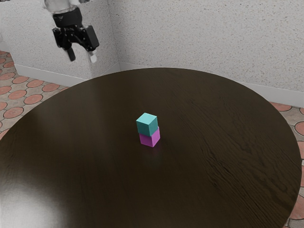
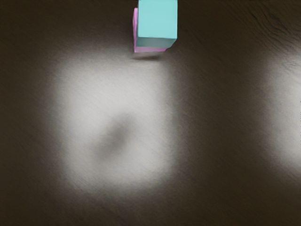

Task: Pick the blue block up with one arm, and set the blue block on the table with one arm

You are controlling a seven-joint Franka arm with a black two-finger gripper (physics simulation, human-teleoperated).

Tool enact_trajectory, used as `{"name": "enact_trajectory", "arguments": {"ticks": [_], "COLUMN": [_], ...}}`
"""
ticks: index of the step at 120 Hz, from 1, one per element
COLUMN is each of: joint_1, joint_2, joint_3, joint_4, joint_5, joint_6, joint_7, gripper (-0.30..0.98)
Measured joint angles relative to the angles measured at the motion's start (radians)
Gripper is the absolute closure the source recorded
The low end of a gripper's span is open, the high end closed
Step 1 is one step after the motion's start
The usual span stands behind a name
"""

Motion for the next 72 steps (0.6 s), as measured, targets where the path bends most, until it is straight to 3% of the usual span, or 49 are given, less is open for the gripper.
{"name": "enact_trajectory", "arguments": {"ticks": [15,32,47,59,72], "joint_1": [0.046,0.047,0.044,0.044,0.044], "joint_2": [0.058,0.212,0.251,0.299,0.406], "joint_3": [0.032,0.039,0.011,-0.038,-0.08], "joint_4": [-0.013,-0.016,-0.139,-0.186,-0.118], "joint_5": [-0.022,-0.026,-0.028,0.021,0.046], "joint_6": [0.076,0.145,0.266,0.399,0.495], "joint_7": [-0.007,-0.034,-0.05,-0.059,-0.075], "gripper": [0.0,0.0,0.0,0.0,0.0]}}
